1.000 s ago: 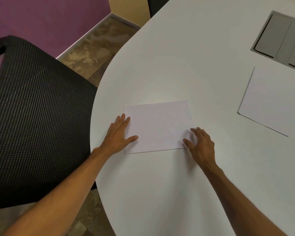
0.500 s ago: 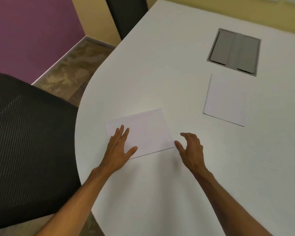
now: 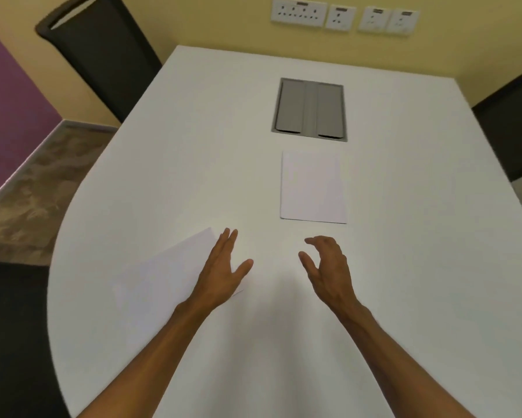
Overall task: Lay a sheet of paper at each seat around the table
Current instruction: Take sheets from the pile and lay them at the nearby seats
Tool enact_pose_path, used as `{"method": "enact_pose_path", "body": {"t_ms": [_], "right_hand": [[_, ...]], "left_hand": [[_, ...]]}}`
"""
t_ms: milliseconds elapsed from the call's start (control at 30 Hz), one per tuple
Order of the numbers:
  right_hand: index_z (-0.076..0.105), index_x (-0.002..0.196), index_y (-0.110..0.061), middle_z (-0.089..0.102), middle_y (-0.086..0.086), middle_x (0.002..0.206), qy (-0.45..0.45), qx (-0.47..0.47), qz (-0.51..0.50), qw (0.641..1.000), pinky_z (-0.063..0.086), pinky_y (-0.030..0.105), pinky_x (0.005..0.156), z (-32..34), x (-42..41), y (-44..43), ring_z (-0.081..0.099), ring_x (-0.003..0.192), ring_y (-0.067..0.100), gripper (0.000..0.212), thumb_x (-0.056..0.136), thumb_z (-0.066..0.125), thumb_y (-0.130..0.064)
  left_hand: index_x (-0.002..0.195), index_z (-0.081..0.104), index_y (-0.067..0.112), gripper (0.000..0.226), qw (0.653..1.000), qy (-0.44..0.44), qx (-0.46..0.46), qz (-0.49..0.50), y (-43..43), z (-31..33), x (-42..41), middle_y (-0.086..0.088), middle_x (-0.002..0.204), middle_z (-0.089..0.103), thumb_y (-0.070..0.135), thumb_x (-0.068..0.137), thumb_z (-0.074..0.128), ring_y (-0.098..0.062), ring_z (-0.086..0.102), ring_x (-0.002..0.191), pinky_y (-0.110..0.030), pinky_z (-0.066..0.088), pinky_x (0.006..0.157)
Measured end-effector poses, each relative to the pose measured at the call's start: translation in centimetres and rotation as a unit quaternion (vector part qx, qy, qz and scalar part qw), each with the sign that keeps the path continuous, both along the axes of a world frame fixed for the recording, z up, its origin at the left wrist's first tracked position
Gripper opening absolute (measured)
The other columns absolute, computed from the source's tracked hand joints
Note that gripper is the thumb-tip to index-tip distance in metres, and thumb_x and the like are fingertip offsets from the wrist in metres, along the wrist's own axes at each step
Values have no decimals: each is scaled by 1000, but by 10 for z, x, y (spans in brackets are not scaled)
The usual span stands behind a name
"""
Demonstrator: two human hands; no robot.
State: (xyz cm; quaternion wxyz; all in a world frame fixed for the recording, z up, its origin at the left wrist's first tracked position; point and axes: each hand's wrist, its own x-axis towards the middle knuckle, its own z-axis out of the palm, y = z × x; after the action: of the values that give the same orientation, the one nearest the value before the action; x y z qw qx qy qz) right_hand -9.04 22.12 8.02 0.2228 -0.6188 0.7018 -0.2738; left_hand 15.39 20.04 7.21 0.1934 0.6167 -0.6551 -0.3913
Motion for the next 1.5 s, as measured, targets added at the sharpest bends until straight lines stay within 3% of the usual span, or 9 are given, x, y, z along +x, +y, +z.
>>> {"method": "enact_pose_path", "body": {"t_ms": [167, 333, 467, 633, 867, 1067, 1167, 1367, 1500], "right_hand": [[60, 128, -11, 60, 5, 130, -4, -2, -38, 999, 42, 47, 102, -4, -40, -17, 55, 122, 25, 34, 98, 61, -25], [56, 134, -12, 58, 5, 133, -2, 19, -61, 998, 41, 46, 104, -17, -75, -42, 53, 123, 25, 38, 99, 59, -26], [56, 133, -13, 58, 5, 129, -3, 31, -78, 996, 43, 45, 101, -31, -99, -67, 54, 120, 25, 37, 98, 59, -25], [55, 131, -11, 58, 9, 127, -56, 65, -149, 985, 40, 26, 89, -55, -124, -107, 57, 115, 23, 37, 97, 60, -26], [56, 130, -8, 59, 13, 127, -99, 101, -224, 964, 42, 28, 89, -84, -145, -150, 59, 112, 25, 39, 95, 62, -25], [58, 129, -7, 61, 13, 125, -88, 119, -248, 957, 42, 27, 88, -105, -154, -169, 59, 113, 27, 38, 95, 62, -21], [65, 122, -6, 69, 12, 114, -111, 121, -296, 941, 46, 26, 85, -109, -153, -178, 65, 102, 27, 32, 92, 66, -17], [74, 99, -6, 74, 10, 95, -214, 133, -375, 892, 60, 45, 82, -114, -151, -189, 72, 86, 31, 21, 78, 75, -7], [75, 86, -6, 70, 8, 82, -225, 131, -392, 882, 62, 41, 77, -114, -153, -191, 71, 79, 29, 18, 70, 81, 0]], "left_hand": [[159, 18, 25, 76, 999, -5, 5, -47, -42, 0, -51, 7, 168, 11, 45, 97, 58, -10, 10, 154, -28, 15, 119], [148, 45, 16, 67, 987, 95, 74, 107, -86, -8, -92, -5, 154, 44, 37, 90, 72, -23, 43, 140, -37, 36, 115], [141, 51, 13, 62, 966, 132, 132, 181, -121, -20, -113, -7, 144, 55, 31, 88, 76, -23, 52, 132, -35, 42, 103], [136, 56, 7, 59, 940, 157, 186, 240, -162, -48, -132, -9, 136, 60, 23, 84, 80, -30, 58, 123, -42, 45, 109], [116, 67, 2, 40, 901, 152, 221, 340, -203, -85, -152, -17, 123, 67, 7, 80, 81, -37, 64, 115, -44, 54, 98], [108, 69, 1, 34, 899, 117, 219, 362, -224, -95, -169, -18, 112, 71, 5, 77, 82, -34, 68, 96, -37, 57, 84], [115, 65, -4, 43, 875, 139, 264, 382, -230, -92, -175, -19, 107, 70, 4, 76, 83, -26, 62, 72, -35, 58, 76], [107, 66, -6, 39, 865, 130, 265, 406, -229, -91, -179, -19, 105, 69, -2, 73, 84, -19, 54, 55, -31, 54, 54], [100, 69, -10, 33, 874, 126, 254, 396, -230, -90, -181, -18, 81, 67, -11, 69, 81, -28, 70, 73, -43, 63, 76]]}}
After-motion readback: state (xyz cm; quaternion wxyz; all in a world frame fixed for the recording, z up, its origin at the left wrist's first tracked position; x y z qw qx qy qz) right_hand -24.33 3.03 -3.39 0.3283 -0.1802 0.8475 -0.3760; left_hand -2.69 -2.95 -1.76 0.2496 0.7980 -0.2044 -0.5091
